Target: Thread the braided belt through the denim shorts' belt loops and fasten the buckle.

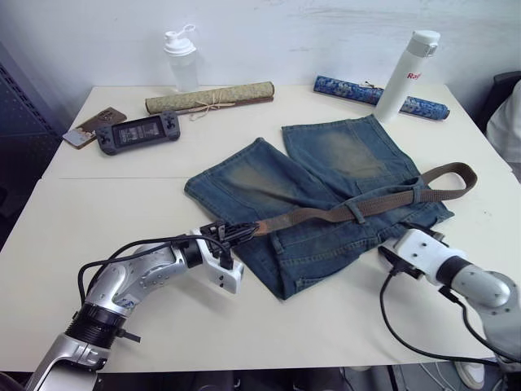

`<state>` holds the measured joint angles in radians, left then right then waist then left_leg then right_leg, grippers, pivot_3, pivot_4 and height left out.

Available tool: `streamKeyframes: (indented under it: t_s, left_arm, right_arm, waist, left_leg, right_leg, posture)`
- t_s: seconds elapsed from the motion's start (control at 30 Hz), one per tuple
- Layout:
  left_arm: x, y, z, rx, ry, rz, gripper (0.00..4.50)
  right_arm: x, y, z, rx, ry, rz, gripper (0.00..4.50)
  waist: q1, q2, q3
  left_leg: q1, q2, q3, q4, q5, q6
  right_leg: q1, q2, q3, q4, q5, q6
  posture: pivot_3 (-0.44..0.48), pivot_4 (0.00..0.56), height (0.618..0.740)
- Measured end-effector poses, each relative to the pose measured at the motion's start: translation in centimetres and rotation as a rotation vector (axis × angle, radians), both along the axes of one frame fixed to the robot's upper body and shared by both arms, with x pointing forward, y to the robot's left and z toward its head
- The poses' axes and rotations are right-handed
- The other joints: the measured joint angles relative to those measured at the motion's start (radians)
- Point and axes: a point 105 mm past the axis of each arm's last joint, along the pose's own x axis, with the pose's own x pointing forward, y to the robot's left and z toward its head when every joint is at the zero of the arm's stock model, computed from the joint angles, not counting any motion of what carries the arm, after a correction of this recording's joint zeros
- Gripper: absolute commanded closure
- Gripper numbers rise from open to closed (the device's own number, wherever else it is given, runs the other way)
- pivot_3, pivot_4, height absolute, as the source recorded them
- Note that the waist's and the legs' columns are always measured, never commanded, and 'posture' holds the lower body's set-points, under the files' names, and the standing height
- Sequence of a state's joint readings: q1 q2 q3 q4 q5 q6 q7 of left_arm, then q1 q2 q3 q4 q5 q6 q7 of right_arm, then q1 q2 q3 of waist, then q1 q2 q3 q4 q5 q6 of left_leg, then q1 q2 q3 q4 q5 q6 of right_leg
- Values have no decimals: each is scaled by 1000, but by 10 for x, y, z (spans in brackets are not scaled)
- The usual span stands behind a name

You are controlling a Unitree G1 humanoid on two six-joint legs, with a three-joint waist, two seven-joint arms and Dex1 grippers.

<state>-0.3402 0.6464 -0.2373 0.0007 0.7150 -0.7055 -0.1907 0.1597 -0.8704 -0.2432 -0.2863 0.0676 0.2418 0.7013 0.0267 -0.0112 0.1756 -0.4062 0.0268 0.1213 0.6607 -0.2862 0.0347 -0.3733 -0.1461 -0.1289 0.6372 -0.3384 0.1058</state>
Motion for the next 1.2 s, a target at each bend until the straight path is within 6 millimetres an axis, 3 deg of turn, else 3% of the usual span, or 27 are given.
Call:
streamKeyframes:
  t_s: [0.07,0.1,0.23,0.4,0.5,0.77,1.07,1.17,1.2]
  left_arm:
    - [0,0,0,0,0,0,4500]
    - [0,0,0,-1,0,0,4500]
    - [-1,-1,0,-6,2,-1,4500]
    - [-2,-2,0,-9,-1,-5,4500]
    - [-3,-4,3,-13,-12,-10,4500]
    - [-3,-4,4,-13,-17,-6,4500]
    - [-3,-4,3,-12,-14,-4,4500]
    - [-3,-4,3,-12,-14,-5,4500]
    - [-3,-4,3,-12,-14,-5,4500]
  right_arm:
    - [-9,1,16,160,84,-10,57]
    - [-14,12,28,285,126,15,57]
    - [-41,87,50,731,407,232,57]
    - [-31,140,41,1114,563,197,57]
    - [-12,175,29,1389,683,53,57]
    - [19,188,13,1682,747,-279,57]
    - [27,182,15,1741,717,-347,57]
    - [28,181,12,1738,712,-363,888]
    - [29,180,11,1738,709,-370,1349]
  waist:
    - [-2,0,0]
    - [-5,0,0]
    - [-14,0,0]
    - [-13,-2,1]
    - [-11,-1,1]
    - [-10,-1,1]
    - [-16,0,1]
    - [-18,0,1]
    - [-19,0,1]
  left_leg:
    - [0,0,-1,0,0,1]
    - [0,2,-1,0,-1,2]
    - [0,3,-5,-1,-2,1]
    - [-1,2,-5,1,0,-2]
    - [-3,2,-4,1,0,-2]
    - [-3,2,-1,1,-1,-2]
    - [-3,2,-1,0,-1,-2]
    - [-3,2,-1,0,-1,-2]
    - [-3,2,-1,0,-1,-2]
  right_leg:
    - [0,0,0,0,0,0]
    - [0,0,0,0,0,0]
    - [1,1,2,0,-1,-2]
    - [1,-1,-1,0,-1,-2]
    - [-1,-1,-1,3,-1,-2]
    - [-3,-1,-2,7,-1,-2]
    - [-3,-1,-1,7,-1,-2]
    - [-3,-1,0,7,-1,-2]
    - [-3,-1,0,7,-1,-2]
  posture:
    - [0,150,717]
    - [0,150,717]
    - [0,150,717]
    - [0,150,717]
    - [0,150,717]
    - [0,150,717]
    - [0,150,717]
    - [0,150,717]
    - [0,150,717]
